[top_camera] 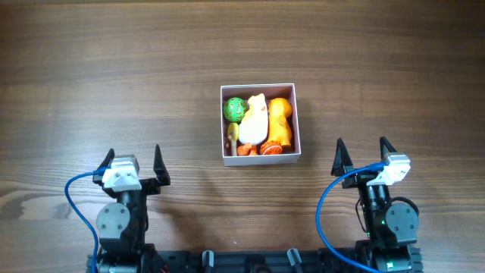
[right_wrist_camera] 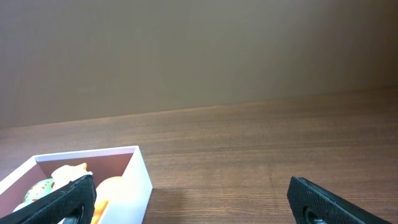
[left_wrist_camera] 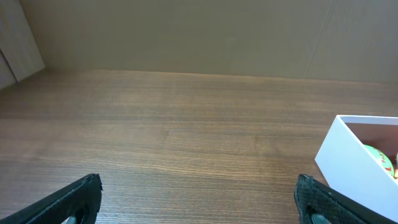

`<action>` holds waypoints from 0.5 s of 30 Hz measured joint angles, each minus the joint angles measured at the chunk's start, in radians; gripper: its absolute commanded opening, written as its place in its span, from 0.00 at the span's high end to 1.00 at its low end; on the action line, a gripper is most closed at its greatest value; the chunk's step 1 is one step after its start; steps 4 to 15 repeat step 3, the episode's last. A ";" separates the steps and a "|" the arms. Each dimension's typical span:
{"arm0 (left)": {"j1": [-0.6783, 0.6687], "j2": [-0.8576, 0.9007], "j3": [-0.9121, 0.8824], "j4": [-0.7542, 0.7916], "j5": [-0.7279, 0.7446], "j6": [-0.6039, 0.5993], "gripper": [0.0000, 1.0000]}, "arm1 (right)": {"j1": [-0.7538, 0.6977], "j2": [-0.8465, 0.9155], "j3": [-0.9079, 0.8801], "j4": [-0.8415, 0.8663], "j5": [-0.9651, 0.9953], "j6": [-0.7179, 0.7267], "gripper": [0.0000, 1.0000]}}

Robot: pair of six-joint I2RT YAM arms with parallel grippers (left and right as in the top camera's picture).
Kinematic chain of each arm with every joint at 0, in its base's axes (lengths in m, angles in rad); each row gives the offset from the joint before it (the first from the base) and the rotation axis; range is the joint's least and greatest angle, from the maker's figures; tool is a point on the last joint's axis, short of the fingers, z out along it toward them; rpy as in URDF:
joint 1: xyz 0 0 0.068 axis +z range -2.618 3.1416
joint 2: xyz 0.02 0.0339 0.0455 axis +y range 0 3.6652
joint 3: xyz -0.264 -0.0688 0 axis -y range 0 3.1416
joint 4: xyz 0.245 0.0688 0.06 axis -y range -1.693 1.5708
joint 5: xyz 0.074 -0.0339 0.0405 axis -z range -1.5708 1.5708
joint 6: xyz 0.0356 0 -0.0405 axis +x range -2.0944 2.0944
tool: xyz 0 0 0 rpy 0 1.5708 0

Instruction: Pack container

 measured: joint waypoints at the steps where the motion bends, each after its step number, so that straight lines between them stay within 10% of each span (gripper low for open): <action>1: 0.000 0.000 0.000 0.000 0.000 0.000 0.00 | 0.000 0.000 0.000 0.000 0.000 0.000 0.00; 15: 0.000 0.000 0.000 0.000 0.000 0.000 0.00 | 0.000 0.000 0.000 0.000 0.000 0.000 0.00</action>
